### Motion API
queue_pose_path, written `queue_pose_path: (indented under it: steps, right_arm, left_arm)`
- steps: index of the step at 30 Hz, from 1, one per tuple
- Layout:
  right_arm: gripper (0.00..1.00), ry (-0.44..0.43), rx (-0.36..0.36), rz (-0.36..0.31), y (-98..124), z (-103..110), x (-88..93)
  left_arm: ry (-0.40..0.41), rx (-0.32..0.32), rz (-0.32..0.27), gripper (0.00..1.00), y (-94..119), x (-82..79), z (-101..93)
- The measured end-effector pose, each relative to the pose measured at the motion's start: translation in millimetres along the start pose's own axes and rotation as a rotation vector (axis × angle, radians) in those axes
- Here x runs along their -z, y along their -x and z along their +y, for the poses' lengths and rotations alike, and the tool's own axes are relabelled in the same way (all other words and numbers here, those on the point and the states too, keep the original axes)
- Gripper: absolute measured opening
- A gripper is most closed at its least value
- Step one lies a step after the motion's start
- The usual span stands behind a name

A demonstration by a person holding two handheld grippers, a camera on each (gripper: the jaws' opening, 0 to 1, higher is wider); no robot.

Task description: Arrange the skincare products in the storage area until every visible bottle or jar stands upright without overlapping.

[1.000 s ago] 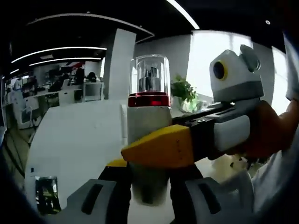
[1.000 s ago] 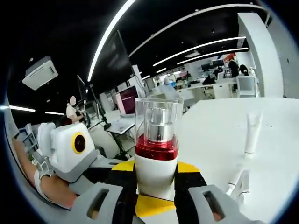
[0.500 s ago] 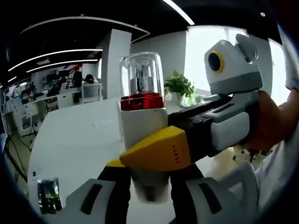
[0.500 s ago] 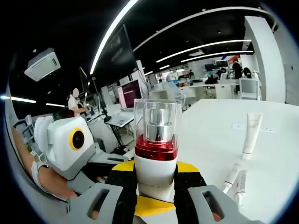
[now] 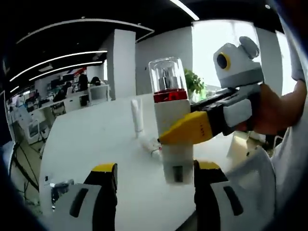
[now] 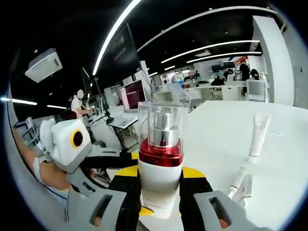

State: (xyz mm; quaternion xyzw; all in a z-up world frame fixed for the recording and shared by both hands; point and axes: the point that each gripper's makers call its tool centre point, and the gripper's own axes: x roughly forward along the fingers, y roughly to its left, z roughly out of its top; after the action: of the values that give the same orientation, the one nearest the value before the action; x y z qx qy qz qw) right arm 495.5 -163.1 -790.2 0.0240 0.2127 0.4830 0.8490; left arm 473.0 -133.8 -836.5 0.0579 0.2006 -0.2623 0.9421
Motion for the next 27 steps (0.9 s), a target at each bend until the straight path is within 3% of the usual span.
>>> queue_pose_path:
  steps: [3, 6, 9, 14, 18, 21, 24, 27]
  right_arm:
    - [0.24, -0.016, 0.017, -0.016, 3.3, -11.3, -4.2]
    - [0.24, -0.015, 0.052, -0.033, 7.0, -27.0, -7.4]
    - [0.25, -0.018, 0.079, -0.043, 11.2, -40.5, -10.0]
    - [0.25, -0.015, 0.133, -0.051, 18.9, -65.5, -13.1]
    - [0.25, -0.012, 0.178, -0.071, 27.3, -85.1, -18.3]
    - [0.25, -0.012, 0.206, -0.078, 32.4, -98.2, -21.1]
    - [0.25, -0.013, 0.227, -0.085, 37.8, -110.0, -24.1]
    - [0.25, -0.002, 0.255, -0.084, 42.0, -123.8, -25.1]
  left_arm:
    - [-0.014, -0.007, 0.033, 0.52, 10.1, 14.2, 7.3]
    - [-0.005, -0.009, 0.032, 0.59, 16.5, 19.4, 11.3]
    - [-0.058, -0.028, 0.098, 0.61, 21.6, 38.4, 18.6]
    - [-0.098, 0.000, 0.200, 0.61, 24.9, 70.6, 17.3]
    - [-0.114, -0.019, 0.275, 0.53, 30.5, 94.0, 20.6]
    - [-0.109, -0.036, 0.294, 0.56, 31.2, 104.6, 23.0]
    - [-0.115, -0.038, 0.348, 0.54, 30.5, 118.5, 22.5]
    - [-0.116, -0.028, 0.341, 0.51, 25.3, 120.0, 19.9]
